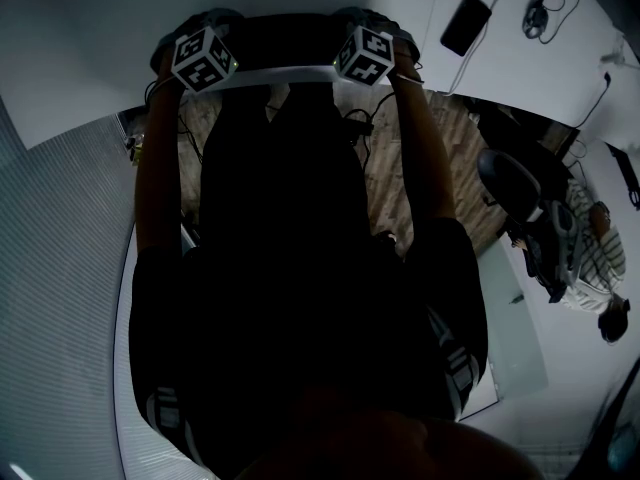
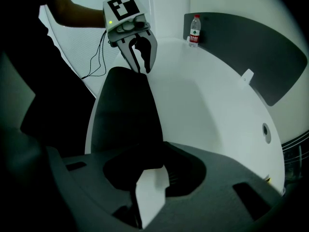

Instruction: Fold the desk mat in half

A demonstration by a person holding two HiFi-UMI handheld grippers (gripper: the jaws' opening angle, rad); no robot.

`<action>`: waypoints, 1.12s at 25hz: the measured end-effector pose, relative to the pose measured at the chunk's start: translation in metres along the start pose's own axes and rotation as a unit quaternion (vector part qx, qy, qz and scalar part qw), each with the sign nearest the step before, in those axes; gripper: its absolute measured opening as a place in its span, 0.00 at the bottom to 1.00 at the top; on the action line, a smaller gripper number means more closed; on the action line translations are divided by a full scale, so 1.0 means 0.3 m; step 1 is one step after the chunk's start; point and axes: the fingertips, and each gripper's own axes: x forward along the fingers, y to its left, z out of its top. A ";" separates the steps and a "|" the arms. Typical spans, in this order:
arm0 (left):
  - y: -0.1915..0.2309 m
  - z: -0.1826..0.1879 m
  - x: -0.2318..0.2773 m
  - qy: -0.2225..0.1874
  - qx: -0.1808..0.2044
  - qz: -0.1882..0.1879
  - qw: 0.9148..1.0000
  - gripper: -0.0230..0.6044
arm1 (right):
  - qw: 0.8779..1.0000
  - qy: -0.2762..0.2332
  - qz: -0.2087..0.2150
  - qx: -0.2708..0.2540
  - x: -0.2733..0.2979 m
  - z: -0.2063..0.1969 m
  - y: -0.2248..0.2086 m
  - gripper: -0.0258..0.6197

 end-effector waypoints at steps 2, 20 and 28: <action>-0.002 -0.002 -0.003 0.000 -0.001 0.000 1.000 0.17 | 1.000 -0.001 -0.005 0.002 -0.003 0.003 -0.005 0.19; 0.005 0.009 -0.021 -0.011 -0.003 0.001 1.000 0.17 | 1.000 -0.010 -0.023 0.011 -0.050 0.017 -0.038 0.23; 0.013 0.017 -0.030 -0.016 -0.002 0.001 1.000 0.17 | 1.000 -0.012 -0.021 0.012 -0.061 0.029 -0.042 0.23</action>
